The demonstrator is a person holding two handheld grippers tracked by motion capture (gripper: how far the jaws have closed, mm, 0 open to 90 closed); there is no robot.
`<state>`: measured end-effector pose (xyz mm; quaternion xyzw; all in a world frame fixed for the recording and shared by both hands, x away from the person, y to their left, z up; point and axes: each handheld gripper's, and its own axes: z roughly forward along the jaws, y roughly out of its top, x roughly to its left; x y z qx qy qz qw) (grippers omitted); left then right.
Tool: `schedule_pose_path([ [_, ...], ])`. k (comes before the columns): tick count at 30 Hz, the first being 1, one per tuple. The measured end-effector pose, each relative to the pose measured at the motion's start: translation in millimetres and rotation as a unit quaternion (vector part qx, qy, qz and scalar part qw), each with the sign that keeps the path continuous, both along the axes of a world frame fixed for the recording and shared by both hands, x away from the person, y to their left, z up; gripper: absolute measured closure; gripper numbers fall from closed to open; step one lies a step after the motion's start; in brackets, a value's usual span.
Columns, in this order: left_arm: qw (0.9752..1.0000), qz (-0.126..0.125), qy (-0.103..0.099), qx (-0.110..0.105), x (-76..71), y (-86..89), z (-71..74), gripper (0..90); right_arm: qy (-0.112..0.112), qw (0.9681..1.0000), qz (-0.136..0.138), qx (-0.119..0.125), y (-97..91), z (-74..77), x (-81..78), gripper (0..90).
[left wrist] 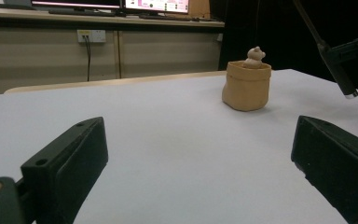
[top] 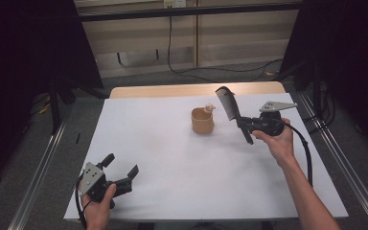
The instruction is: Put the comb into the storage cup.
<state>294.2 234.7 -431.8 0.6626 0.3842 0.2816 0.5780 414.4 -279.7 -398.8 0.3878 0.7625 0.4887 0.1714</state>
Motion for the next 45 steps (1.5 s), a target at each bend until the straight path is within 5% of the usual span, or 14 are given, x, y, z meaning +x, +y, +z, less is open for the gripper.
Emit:
schedule_pose_path([
  [11, 1.0, 0.0, -0.001, -0.004, -0.3, -0.4, 0.1, 3.8, -0.056, 0.997, -0.005, 0.053, 11.0, 5.0, -0.3, 73.1],
  [21, 1.0, -0.004, -0.002, -0.004, -0.4, -0.4, 0.5, 3.8, -0.087, 0.9934, 0.0, 0.076, 21.0, 16.0, 2.1, 73.1],
  [45, 1.0, -0.004, -0.003, -0.004, 0.3, 0.1, 0.3, 3.8, -0.115, 0.9878, 0.024, 0.102, 50.9, 36.2, 23.4, 73.1],
])
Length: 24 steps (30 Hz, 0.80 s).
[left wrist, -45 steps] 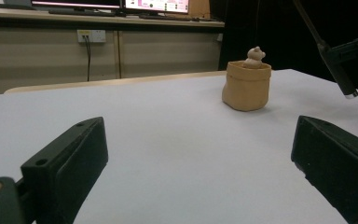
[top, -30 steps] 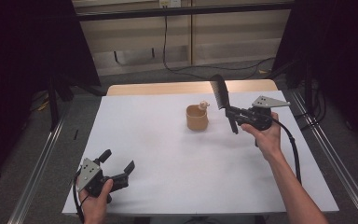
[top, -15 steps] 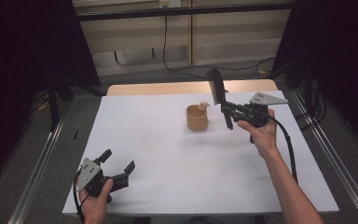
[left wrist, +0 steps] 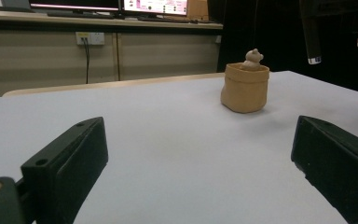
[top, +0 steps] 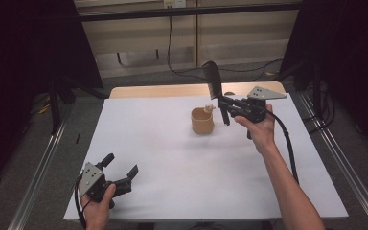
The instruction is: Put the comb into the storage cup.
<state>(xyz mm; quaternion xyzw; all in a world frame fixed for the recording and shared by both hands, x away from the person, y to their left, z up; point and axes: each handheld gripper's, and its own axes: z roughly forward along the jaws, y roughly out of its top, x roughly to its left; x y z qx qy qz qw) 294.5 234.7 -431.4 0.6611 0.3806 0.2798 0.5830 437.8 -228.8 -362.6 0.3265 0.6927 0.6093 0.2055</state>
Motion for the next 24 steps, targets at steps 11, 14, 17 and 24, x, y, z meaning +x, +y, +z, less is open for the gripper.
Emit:
schedule_pose_path([
  [11, 1.0, -0.002, 0.0, 0.0, 0.8, -1.2, -0.3, 3.9, -0.006, 1.0, 0.002, 0.004, 13.1, 7.5, 13.7, 73.1],
  [14, 1.0, -0.005, 0.0, 0.003, 0.7, -1.5, -0.2, 3.9, -0.01, 0.9999, -0.001, 0.004, 16.3, 11.2, 18.8, 73.1],
  [17, 1.0, -0.004, -0.002, 0.002, 0.5, -1.6, 0.1, 3.8, -0.011, 0.9999, -0.001, 0.004, 18.9, 13.6, 21.7, 73.1],
  [24, 1.0, -0.008, -0.002, 0.002, -1.0, -3.2, 0.6, 3.8, -0.009, 0.9999, 0.003, -0.005, 30.3, 14.8, 31.4, 73.1],
])
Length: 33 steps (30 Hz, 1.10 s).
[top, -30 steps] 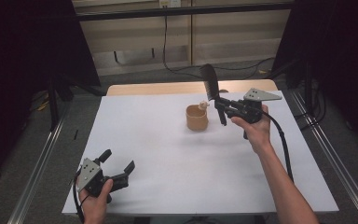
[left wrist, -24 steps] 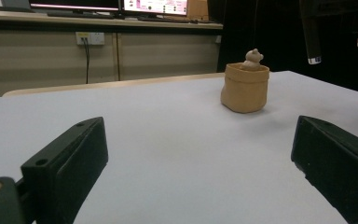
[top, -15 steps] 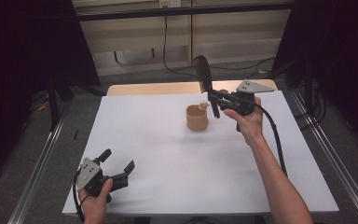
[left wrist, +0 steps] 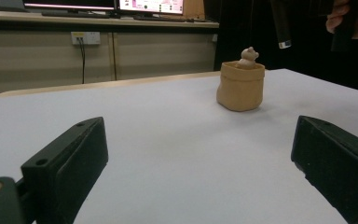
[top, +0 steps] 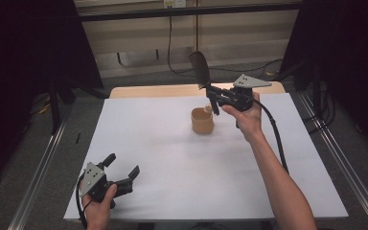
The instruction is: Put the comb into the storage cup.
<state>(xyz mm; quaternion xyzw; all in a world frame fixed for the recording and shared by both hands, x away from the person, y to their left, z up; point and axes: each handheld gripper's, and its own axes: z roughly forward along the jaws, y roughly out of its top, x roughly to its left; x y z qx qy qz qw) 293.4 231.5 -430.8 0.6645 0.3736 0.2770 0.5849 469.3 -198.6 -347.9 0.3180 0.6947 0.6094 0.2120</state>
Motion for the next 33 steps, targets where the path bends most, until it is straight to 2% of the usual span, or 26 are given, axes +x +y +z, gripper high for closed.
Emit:
schedule_pose_path([
  [10, 1.0, 0.0, 0.0, 0.0, 0.0, 0.5, -0.1, 3.8, -0.003, 1.0, -0.004, -0.002, 9.3, -1.7, 12.7, 73.1],
  [14, 1.0, 0.001, 0.002, -0.002, 0.2, 1.0, -0.4, 3.8, -0.012, 0.9999, -0.003, -0.001, 16.8, -1.1, 18.9, 73.1],
  [19, 1.0, 0.002, 0.0, 0.0, 0.3, 2.0, 0.1, 3.8, -0.013, 0.9999, -0.005, -0.001, 20.3, -2.3, 22.4, 73.1],
  [33, 1.0, 0.004, 0.0, -0.004, 0.5, 2.6, 0.1, 3.8, -0.006, 0.9999, -0.001, -0.015, 32.3, -27.4, 30.5, 73.1],
])
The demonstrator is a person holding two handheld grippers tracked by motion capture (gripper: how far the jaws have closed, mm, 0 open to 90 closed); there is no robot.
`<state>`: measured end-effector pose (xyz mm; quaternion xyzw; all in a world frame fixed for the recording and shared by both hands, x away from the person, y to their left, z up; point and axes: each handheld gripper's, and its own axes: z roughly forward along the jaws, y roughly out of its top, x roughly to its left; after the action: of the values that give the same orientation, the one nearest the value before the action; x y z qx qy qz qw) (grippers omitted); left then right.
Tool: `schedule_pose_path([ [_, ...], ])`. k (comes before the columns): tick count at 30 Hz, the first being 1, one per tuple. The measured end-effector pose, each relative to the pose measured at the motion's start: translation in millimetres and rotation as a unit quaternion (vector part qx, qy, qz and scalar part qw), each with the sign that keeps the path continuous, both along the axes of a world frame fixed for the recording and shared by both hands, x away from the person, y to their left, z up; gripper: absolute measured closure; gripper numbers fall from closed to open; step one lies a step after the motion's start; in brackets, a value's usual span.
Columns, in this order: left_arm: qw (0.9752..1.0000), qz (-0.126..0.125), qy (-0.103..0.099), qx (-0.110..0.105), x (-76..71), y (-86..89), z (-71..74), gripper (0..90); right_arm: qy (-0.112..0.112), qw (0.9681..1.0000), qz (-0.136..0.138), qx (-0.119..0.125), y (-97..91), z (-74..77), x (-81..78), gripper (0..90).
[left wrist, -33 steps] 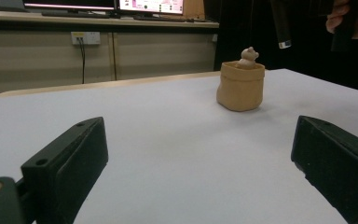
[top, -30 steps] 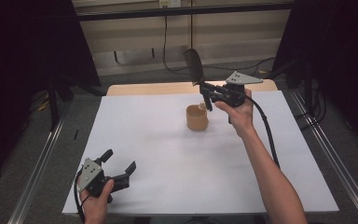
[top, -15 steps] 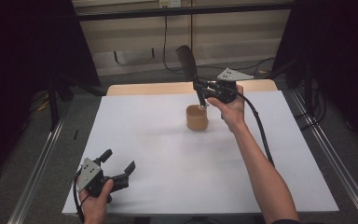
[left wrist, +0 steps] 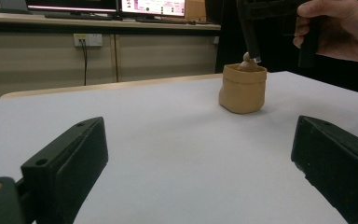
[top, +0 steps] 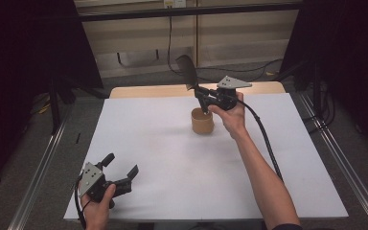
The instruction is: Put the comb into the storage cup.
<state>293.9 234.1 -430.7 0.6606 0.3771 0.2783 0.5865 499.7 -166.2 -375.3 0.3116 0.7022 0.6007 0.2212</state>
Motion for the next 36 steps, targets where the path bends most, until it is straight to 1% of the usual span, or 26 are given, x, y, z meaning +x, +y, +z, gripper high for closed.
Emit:
schedule_pose_path([
  [8, 1.0, -0.001, 0.001, 0.001, 0.3, 0.2, -0.4, 3.8, 0.0, 1.0, 0.004, -0.007, 2.5, -7.7, -2.6, 73.1],
  [11, 1.0, -0.001, -0.001, 0.005, -0.1, -0.4, 0.3, 3.8, 0.005, 0.9999, 0.0, -0.01, -0.1, -16.1, -5.5, 73.1],
  [14, 1.0, -0.002, -0.001, 0.003, -0.3, -0.9, 0.3, 3.8, 0.008, 0.9999, 0.0, -0.01, -0.9, -20.3, -7.2, 73.0],
  [16, 1.0, -0.002, -0.001, 0.005, -0.1, -0.7, 0.2, 3.8, 0.006, 0.9999, 0.0, -0.014, -0.9, -22.0, -8.5, 73.1],
  [22, 1.0, -0.001, -0.001, 0.0, -0.3, -0.6, 0.4, 3.8, 0.003, 0.9999, -0.002, -0.012, -0.3, -25.9, -9.9, 73.0],
  [27, 1.0, -0.001, -0.002, 0.0, -0.4, -0.3, 0.6, 3.8, 0.004, 0.9998, -0.002, -0.02, 1.1, -30.4, -9.9, 73.1],
  [29, 1.0, 0.0, -0.001, 0.0, -0.1, 0.0, 0.4, 3.8, 0.006, 0.9997, -0.004, -0.022, 0.0, -33.6, -11.2, 73.1],
  [32, 1.0, 0.0, 0.0, 0.0, 0.0, 0.2, 0.2, 3.8, 0.006, 0.9997, -0.005, -0.022, -1.2, -34.8, -11.9, 73.0],
  [36, 1.0, 0.0, -0.001, 0.0, 0.0, 0.0, 0.3, 3.8, 0.012, 0.9996, -0.011, -0.022, -2.6, -36.0, -14.6, 73.0],
])
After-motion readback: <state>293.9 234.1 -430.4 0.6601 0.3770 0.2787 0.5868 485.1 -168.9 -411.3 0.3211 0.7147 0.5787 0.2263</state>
